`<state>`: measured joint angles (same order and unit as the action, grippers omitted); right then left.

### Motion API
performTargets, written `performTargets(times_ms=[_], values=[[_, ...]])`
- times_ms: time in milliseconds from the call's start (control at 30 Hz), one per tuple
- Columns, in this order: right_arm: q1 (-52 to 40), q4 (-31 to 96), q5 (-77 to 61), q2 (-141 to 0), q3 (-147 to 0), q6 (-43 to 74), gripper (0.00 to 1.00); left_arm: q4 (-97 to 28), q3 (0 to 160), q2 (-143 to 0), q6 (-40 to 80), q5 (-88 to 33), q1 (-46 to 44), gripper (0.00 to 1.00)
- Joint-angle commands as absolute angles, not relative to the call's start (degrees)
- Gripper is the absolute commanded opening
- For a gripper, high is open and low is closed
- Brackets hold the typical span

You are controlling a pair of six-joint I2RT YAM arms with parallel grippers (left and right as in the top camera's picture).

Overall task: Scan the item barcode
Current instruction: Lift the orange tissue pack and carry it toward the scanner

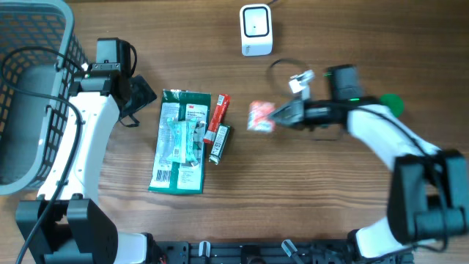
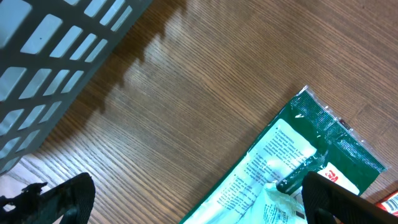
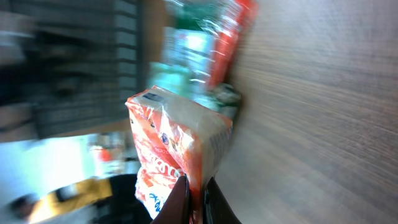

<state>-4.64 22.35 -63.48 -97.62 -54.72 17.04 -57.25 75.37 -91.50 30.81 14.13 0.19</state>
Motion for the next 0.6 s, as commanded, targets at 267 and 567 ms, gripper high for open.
performTargets(times_ms=[267, 567], values=[[7.68, 24.58, -93.03, -90.35, -54.85, 6.13, 0.04, -57.30, 74.87, -91.83, 31.99, 15.05, 0.45, 1.00], [7.68, 24.32, -93.03, -86.72, -54.85, 7.68, 0.04, -57.30, 74.87, -91.83, 31.99, 15.05, 0.43, 1.00]])
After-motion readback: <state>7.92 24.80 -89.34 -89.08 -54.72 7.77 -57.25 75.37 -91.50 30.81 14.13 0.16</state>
